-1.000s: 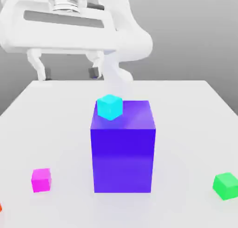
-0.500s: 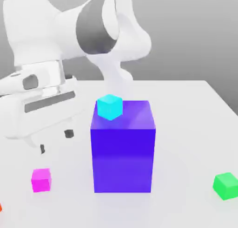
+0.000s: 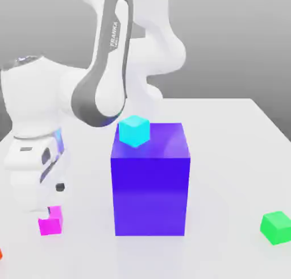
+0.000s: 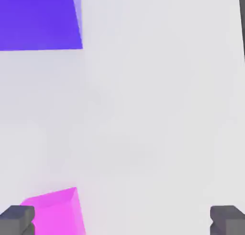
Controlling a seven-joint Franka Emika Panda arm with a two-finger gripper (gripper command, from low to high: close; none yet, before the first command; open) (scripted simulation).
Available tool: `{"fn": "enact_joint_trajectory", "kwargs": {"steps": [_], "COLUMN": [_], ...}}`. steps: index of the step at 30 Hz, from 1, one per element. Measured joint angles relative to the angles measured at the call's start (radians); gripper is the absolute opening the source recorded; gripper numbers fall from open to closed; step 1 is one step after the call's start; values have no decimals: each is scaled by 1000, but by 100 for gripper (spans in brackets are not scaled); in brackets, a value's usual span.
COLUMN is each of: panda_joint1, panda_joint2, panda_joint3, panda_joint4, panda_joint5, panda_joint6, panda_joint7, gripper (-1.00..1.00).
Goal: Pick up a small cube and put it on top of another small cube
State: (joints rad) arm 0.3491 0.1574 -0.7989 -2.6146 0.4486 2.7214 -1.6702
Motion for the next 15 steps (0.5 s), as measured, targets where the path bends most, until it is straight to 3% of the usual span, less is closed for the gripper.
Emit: {"fn": "enact_joint_trajectory", "kwargs": {"steps": [5, 13, 14, 15], "panda_joint1": [-73, -301, -320, -325], "panda_joint2": [71, 247, 257, 248], "panda_joint3": [37, 316, 343, 340], "panda_joint4": [-21, 42, 44, 44], "panda_joint5": [12, 287, 247, 278], "panda_joint6": [51, 151, 161, 161], "panda_joint7": [-170, -394, -415, -415], "gripper": [0, 0, -100, -100]}}
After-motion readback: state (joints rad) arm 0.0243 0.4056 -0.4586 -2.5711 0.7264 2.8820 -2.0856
